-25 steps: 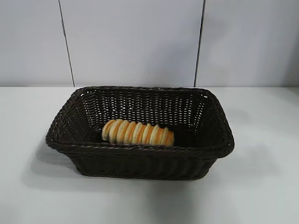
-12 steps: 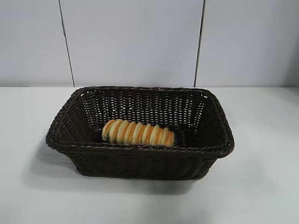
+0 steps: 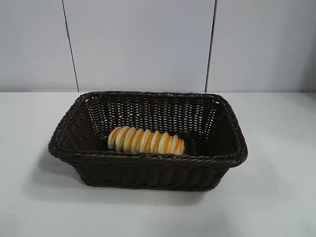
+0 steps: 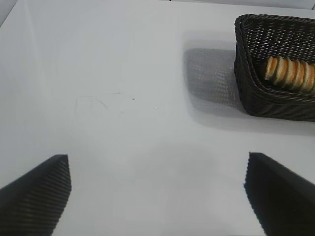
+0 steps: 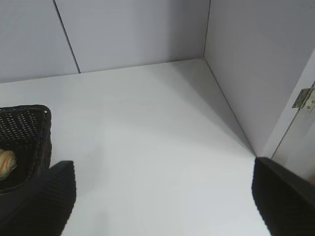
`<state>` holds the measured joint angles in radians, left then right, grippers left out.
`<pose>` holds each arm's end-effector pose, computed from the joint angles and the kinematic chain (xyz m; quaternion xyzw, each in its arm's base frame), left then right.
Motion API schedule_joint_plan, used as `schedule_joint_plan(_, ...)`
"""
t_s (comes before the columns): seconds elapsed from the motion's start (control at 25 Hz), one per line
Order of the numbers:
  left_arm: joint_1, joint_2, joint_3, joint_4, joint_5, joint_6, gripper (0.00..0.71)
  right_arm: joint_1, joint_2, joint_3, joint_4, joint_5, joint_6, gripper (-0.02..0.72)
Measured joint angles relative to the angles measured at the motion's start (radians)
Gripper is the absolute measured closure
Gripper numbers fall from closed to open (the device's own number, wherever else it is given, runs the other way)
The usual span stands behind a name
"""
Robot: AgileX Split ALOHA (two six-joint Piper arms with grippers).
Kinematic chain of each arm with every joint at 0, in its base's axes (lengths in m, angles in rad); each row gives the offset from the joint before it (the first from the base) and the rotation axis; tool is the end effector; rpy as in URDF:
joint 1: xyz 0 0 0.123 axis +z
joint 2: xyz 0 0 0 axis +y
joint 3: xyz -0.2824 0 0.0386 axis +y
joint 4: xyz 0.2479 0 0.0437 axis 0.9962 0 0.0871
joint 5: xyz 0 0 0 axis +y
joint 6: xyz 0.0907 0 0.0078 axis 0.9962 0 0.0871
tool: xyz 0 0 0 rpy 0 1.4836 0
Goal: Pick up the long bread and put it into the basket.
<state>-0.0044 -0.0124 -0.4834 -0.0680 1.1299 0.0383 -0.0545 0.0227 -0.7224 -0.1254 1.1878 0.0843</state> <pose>-0.0080 -0.0056 0.2672 0.0210 0.8710 -0.0256 0.4901 -0.0372 -0.0086 0.3259 0.0702 0.8292 -0.0532 0.5519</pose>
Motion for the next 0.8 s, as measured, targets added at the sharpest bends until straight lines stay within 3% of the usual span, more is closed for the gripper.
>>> schedule_joint_plan(0.36,0.000,0.000,0.000,0.000,0.000,0.000,0.016,0.000,-0.044,0.189,0.109,0.003,-0.027,0.008)
schedule_joint_plan(0.56,0.000,0.000,0.000,0.000,0.000,0.000,0.016,0.000,-0.044,0.214,0.125,-0.010,-0.084,0.008)
schedule_joint_plan(0.8,0.000,0.000,0.000,0.000,0.000,0.000,0.016,0.000,-0.044,0.215,0.134,-0.013,-0.101,0.008)
